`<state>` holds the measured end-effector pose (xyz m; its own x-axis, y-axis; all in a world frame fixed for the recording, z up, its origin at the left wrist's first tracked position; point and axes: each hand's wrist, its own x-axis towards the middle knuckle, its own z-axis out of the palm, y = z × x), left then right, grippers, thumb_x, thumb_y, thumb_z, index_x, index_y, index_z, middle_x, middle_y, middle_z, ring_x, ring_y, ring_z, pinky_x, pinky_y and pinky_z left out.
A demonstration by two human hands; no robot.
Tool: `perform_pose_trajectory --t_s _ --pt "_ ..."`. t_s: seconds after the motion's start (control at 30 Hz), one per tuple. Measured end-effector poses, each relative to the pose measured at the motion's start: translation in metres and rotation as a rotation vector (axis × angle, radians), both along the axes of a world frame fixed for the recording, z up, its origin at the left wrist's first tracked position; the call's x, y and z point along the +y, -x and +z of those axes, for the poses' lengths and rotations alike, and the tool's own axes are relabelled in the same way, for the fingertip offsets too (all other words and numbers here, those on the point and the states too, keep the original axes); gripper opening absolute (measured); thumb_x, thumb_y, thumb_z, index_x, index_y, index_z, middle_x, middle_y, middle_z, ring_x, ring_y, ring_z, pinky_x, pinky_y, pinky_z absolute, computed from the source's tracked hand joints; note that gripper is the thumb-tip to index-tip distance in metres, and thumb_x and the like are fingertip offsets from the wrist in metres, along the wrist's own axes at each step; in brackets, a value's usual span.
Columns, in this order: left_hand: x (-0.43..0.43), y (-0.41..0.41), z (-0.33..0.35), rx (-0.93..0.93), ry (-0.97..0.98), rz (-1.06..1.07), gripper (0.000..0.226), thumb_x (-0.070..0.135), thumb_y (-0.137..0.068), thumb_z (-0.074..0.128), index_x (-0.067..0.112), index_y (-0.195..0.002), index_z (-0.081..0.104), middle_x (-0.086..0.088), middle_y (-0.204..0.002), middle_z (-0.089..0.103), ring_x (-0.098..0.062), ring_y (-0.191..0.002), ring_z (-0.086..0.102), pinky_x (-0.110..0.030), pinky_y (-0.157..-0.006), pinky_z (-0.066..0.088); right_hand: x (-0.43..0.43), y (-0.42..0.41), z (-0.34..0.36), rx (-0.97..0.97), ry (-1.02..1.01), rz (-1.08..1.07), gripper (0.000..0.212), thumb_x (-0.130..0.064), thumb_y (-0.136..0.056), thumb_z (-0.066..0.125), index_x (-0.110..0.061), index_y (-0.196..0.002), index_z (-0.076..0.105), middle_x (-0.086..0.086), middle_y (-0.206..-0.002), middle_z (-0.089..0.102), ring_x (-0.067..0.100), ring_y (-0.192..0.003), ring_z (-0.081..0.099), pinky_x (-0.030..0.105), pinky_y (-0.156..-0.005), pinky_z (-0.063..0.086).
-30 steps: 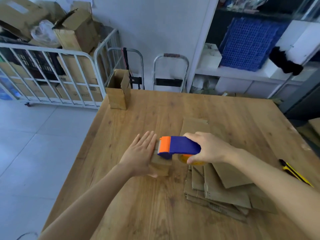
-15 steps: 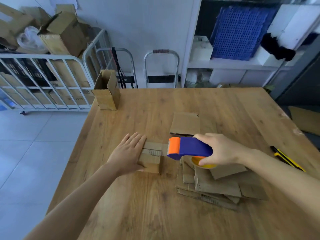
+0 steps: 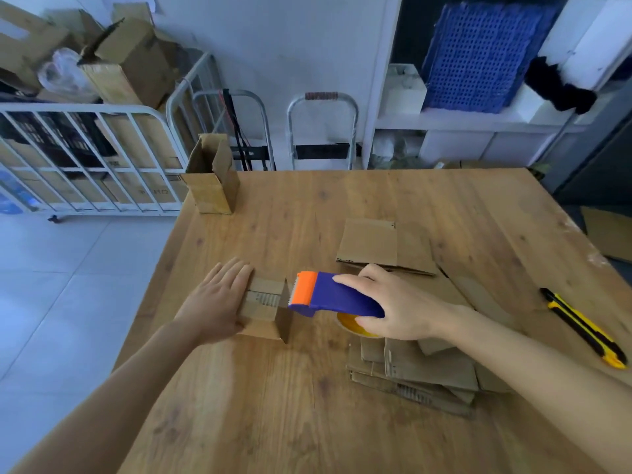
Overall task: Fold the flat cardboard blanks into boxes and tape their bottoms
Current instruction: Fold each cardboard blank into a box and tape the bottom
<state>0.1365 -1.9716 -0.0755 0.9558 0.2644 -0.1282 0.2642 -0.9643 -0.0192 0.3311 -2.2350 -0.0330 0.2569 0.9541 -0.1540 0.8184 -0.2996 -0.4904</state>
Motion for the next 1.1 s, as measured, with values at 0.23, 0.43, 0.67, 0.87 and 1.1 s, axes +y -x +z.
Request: perform_pose_trajectory --t_s 0.23,0.43,0.67,0.87,1.1 --pt "0.001 0.001 0.000 0.008 0.046 -0.010 0.107 0.046 -0.073 0.074 0.018 -0.152 0.006 -0.001 -0.159 0.012 -0.017 -0.148 -0.001 -0.031 -0.114 -0.010 -0.011 -0.007 0.006 0.058 -0.041 -0.003 0.065 -0.037 -0.087 0.066 -0.035 -0.145 0.036 -0.009 -0.122 0.037 0.005 -0.103 0.044 0.008 -0.085 0.032" --pt "0.006 -0.001 -0.004 0.020 0.031 -0.009 0.110 0.049 -0.072 0.073 0.019 -0.151 0.003 0.000 -0.158 0.011 -0.017 -0.147 -0.003 -0.031 -0.114 -0.011 -0.047 -0.023 0.013 -0.029 -0.003 -0.016 0.066 -0.047 -0.080 0.056 -0.037 -0.143 0.037 -0.007 -0.122 0.038 -0.001 -0.101 0.042 0.002 -0.086 0.028" --pt "-0.004 -0.011 0.021 0.060 0.425 0.201 0.114 0.091 -0.061 0.021 0.015 -0.147 0.025 -0.002 -0.152 0.026 -0.018 -0.145 0.007 -0.035 -0.117 0.003 -0.037 -0.015 0.009 -0.155 0.135 0.059 0.065 -0.046 -0.091 0.054 -0.038 -0.148 0.024 -0.002 -0.129 0.035 0.011 -0.106 0.046 0.023 -0.090 0.043" --pt "-0.035 -0.044 0.011 0.071 0.186 0.441 0.106 0.090 -0.069 0.031 0.006 -0.134 0.040 -0.016 -0.146 0.037 -0.035 -0.143 0.018 -0.051 -0.117 0.012 -0.014 -0.002 0.016 -0.321 0.216 0.193 0.061 -0.042 -0.094 0.048 -0.029 -0.149 0.025 0.005 -0.121 0.038 0.017 -0.102 0.046 0.025 -0.085 0.040" --pt "-0.040 -0.046 0.000 0.050 0.126 0.473 0.093 0.078 -0.078 0.034 0.011 -0.142 0.036 -0.017 -0.152 0.027 -0.036 -0.146 0.001 -0.054 -0.116 -0.003 0.027 0.019 0.017 -0.344 0.296 0.229 0.027 -0.033 -0.093 0.051 -0.018 -0.115 0.050 0.004 -0.095 0.038 0.012 -0.063 0.039 0.026 -0.056 0.034"
